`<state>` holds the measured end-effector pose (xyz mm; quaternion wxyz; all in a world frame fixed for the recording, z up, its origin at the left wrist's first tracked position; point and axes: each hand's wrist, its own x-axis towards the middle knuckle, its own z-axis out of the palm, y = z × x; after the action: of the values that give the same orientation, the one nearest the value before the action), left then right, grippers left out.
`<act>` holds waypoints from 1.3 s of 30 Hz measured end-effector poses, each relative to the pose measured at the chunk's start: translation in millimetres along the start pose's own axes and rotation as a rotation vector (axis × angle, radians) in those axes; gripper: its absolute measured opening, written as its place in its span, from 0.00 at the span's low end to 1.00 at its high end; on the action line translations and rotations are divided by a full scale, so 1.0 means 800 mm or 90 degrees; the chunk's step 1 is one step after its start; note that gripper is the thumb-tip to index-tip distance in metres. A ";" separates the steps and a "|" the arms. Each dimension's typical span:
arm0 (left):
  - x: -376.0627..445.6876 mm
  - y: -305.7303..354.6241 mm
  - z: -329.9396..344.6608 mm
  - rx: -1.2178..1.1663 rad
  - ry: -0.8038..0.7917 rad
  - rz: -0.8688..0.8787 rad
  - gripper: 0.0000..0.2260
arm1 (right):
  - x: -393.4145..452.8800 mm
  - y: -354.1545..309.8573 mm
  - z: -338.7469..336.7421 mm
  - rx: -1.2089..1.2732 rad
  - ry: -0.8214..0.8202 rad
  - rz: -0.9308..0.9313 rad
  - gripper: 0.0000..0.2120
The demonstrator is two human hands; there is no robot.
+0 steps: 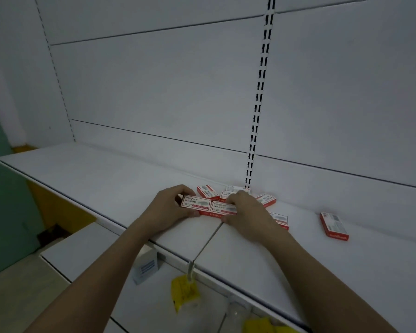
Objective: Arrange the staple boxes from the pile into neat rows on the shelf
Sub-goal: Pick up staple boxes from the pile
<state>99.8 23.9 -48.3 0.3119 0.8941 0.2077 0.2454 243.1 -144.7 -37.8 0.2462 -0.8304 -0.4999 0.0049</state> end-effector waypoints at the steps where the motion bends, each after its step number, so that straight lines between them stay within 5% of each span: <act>1: -0.001 0.003 -0.002 0.006 -0.002 0.000 0.18 | -0.003 -0.002 -0.006 -0.005 0.008 -0.006 0.23; 11: 0.015 0.030 -0.052 -0.064 -0.053 0.080 0.15 | -0.056 -0.042 -0.048 0.062 0.106 0.007 0.18; 19: -0.016 0.061 -0.032 -0.135 -0.188 0.143 0.16 | -0.142 -0.057 -0.055 0.013 0.182 0.168 0.18; 39: -0.259 0.408 0.129 -0.168 -0.335 0.289 0.16 | -0.605 0.002 -0.273 -0.063 0.333 0.409 0.15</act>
<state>65.1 -366.2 32.1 0.4048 0.9019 -0.1169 0.0945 57.8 -636.3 38.7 0.3104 -0.9282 -0.1358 -0.1540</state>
